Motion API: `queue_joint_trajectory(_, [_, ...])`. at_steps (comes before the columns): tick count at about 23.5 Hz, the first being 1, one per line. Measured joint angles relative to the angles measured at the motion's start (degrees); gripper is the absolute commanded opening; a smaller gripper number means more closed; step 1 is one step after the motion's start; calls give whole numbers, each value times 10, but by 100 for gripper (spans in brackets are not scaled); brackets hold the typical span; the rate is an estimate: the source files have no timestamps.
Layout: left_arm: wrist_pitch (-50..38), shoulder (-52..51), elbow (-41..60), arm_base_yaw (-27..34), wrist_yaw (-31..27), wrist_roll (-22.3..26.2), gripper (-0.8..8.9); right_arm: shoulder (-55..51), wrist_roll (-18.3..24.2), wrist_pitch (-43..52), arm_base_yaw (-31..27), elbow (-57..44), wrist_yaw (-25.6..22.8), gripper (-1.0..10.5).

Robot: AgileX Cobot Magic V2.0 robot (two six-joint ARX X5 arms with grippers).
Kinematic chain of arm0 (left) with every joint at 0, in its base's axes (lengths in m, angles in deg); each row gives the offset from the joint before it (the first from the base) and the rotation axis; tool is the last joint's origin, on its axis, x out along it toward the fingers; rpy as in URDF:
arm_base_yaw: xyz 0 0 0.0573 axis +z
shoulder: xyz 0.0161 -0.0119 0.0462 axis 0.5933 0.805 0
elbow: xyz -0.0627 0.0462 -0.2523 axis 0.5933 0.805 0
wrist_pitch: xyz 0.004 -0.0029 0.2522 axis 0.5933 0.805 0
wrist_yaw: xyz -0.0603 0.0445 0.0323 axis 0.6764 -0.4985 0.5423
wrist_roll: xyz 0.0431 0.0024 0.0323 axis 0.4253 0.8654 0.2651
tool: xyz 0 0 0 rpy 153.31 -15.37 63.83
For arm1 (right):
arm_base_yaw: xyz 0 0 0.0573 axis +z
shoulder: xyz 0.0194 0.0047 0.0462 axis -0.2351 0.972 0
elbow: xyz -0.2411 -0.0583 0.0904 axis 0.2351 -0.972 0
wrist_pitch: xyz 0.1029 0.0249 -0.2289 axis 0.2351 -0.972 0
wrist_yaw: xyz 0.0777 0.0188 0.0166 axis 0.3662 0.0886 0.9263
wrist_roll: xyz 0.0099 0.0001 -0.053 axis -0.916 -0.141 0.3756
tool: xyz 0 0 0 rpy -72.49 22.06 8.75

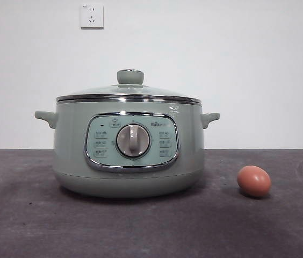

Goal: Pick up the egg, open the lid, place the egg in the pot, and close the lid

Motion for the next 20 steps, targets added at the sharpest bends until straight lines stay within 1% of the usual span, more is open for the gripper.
queue_joint_trajectory(4, [76,66,-82,0,54,42,-7,89,68,-103,0,104,36,-12])
queue_joint_trajectory(6, [123,105,-125,0,80,73,-7,134,113,-167,1,162,50,-12])
queue_joint_trajectory(10, [216,174,-198,0,111,137,-7,211,197,-289,9,263,63,-12])
queue_joint_trajectory(12, [259,202,-228,0,115,165,-7,241,226,-344,14,301,63,-12])
queue_joint_trajectory(15, [326,238,-267,0,118,205,-7,278,250,-414,24,345,63,-12])
queue_joint_trajectory(17, [370,256,-284,0,118,232,-7,291,262,-447,31,355,62,-12])
queue_joint_trajectory(20, [391,263,-285,0,118,249,-2,300,271,-466,34,355,61,1])
